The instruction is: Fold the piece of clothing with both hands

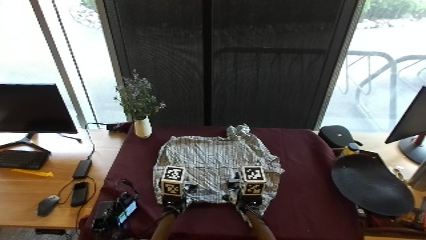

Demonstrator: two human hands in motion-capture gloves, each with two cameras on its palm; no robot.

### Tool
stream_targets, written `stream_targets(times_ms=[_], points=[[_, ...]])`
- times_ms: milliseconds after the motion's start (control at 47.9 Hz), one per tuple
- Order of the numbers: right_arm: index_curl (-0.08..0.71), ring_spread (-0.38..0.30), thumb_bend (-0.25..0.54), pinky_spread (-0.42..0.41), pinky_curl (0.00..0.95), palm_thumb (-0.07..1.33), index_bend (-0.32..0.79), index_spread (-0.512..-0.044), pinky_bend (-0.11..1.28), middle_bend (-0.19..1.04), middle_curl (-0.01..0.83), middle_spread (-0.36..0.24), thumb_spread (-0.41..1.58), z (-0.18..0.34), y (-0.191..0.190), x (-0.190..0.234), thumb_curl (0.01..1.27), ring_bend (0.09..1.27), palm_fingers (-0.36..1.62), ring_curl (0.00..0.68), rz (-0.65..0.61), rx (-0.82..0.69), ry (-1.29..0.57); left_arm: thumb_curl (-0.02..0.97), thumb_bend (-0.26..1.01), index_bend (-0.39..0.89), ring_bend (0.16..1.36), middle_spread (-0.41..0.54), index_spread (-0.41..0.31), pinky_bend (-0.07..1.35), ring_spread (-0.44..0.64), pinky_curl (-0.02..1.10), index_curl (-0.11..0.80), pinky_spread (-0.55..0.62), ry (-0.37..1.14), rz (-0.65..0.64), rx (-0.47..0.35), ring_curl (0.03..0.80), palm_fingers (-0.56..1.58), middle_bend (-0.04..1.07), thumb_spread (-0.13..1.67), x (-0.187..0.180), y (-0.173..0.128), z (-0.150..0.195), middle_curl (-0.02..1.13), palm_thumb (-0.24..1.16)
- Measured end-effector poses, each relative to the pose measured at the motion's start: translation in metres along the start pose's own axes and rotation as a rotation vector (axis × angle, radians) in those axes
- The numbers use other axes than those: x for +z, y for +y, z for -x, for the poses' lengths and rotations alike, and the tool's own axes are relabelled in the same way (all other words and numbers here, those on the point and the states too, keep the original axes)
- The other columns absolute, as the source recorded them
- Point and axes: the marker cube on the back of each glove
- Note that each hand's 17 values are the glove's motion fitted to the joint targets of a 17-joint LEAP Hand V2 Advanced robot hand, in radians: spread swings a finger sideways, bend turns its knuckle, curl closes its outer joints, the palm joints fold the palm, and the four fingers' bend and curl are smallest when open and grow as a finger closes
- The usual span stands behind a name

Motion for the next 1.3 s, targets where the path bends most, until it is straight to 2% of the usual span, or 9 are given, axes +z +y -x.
stream_targets(times_ms=[63, 334, 564, 836, 940, 1065, 1128, 1191, 1295], points=[[0.206, 0.130, 0.026, 0.249, 0.276, 0.29, 0.17, -0.384, 0.61, 0.17, 0.149, 0.010, 1.06, 0.001, 0.010, 0.005, 0.21, 0.28, 0.00, 0.149, 0.081, 0.008, -0.023, 0.211, 0.00, 0.11, 0.63, 0.044, -0.048, 0.55, 0.21, 0.25, 0.115, 0.28, 0.002, -0.001, 0.005, 0.275, 0.28, 0.31, 0.99, -0.001, 0.001, -0.001, 0.30, 0.29], [0.239, 0.147, -0.010, 0.265, 0.317, 0.36, 0.15, -0.390, 0.68, 0.17, 0.187, 0.019, 1.07, -0.016, 0.010, 0.006, 0.26, 0.28, 0.00, 0.179, 0.095, 0.032, 0.008, 0.257, -0.02, 0.12, 0.65, 0.045, -0.049, 0.56, 0.21, 0.28, 0.158, 0.29, 0.011, -0.030, 0.012, 0.298, 0.26, 0.32, 1.02, -0.001, -0.002, 0.000, 0.34, 0.32], [0.245, 0.164, -0.016, 0.265, 0.341, 0.45, 0.14, -0.380, 0.73, 0.16, 0.207, 0.027, 1.02, -0.040, -0.012, 0.042, 0.30, 0.30, -0.01, 0.205, 0.192, 0.066, 0.052, 0.287, -0.02, 0.12, 0.67, 0.034, -0.050, 0.56, 0.19, 0.30, 0.183, 0.29, 0.004, -0.030, -0.020, 0.308, 0.26, 0.32, 1.01, 0.020, -0.027, -0.004, 0.37, 0.36], [0.231, 0.183, -0.023, 0.246, 0.359, 0.50, 0.12, -0.372, 0.78, 0.15, 0.206, 0.041, 0.98, -0.053, -0.039, 0.098, 0.32, 0.31, -0.07, 0.223, 0.359, 0.054, 0.034, 0.308, -0.02, 0.12, 0.67, 0.032, -0.046, 0.57, 0.17, 0.32, 0.205, 0.27, -0.013, 0.150, -0.032, 0.314, 0.26, 0.31, 0.99, 0.074, -0.061, -0.006, 0.39, 0.39], [0.225, 0.186, -0.015, 0.238, 0.362, 0.54, 0.12, -0.371, 0.80, 0.15, 0.205, 0.044, 0.96, -0.053, -0.033, 0.093, 0.33, 0.30, -0.08, 0.226, 0.381, 0.066, 0.060, 0.316, -0.02, 0.12, 0.67, 0.032, -0.045, 0.58, 0.17, 0.33, 0.213, 0.26, -0.040, 0.154, -0.043, 0.314, 0.26, 0.30, 0.99, 0.066, -0.050, -0.009, 0.39, 0.41], [0.219, 0.185, -0.016, 0.224, 0.366, 0.58, 0.12, -0.366, 0.82, 0.15, 0.202, 0.046, 0.95, -0.049, -0.023, 0.091, 0.34, 0.31, -0.08, 0.232, 0.428, 0.069, 0.063, 0.322, -0.02, 0.14, 0.67, 0.024, -0.053, 0.57, 0.15, 0.33, 0.228, 0.25, 0.000, 0.219, -0.013, 0.318, 0.29, 0.28, 0.99, 0.080, -0.049, -0.012, 0.39, 0.44], [0.219, 0.173, 0.000, 0.201, 0.366, 0.64, 0.13, -0.365, 0.82, 0.16, 0.205, 0.041, 0.95, -0.048, -0.022, 0.094, 0.36, 0.33, -0.02, 0.242, 0.447, 0.060, 0.031, 0.324, -0.02, 0.15, 0.67, 0.012, -0.059, 0.55, 0.14, 0.33, 0.240, 0.24, -0.024, 0.211, -0.046, 0.318, 0.32, 0.28, 1.00, 0.085, -0.048, -0.009, 0.40, 0.45], [0.227, 0.153, -0.007, 0.179, 0.362, 0.66, 0.15, -0.361, 0.81, 0.17, 0.211, 0.028, 0.95, -0.050, -0.027, 0.095, 0.36, 0.36, 0.03, 0.252, 0.387, 0.072, 0.018, 0.323, -0.02, 0.19, 0.66, 0.001, -0.075, 0.51, 0.11, 0.32, 0.264, 0.23, -0.037, 0.188, -0.057, 0.310, 0.38, 0.27, 1.03, 0.088, -0.045, -0.006, 0.39, 0.46], [0.274, 0.008, 0.022, 0.109, 0.310, 0.76, 0.23, -0.359, 0.66, 0.22, 0.248, -0.036, 0.99, -0.049, -0.034, 0.096, 0.38, 0.48, 0.42, 0.277, 0.277, 0.057, 0.006, 0.319, -0.02, 0.25, 0.61, -0.033, -0.113, 0.47, 0.07, 0.32, 0.316, 0.18, -0.059, 0.080, -0.052, 0.307, 0.52, 0.25, 1.08, 0.087, -0.046, -0.006, 0.39, 0.46]])
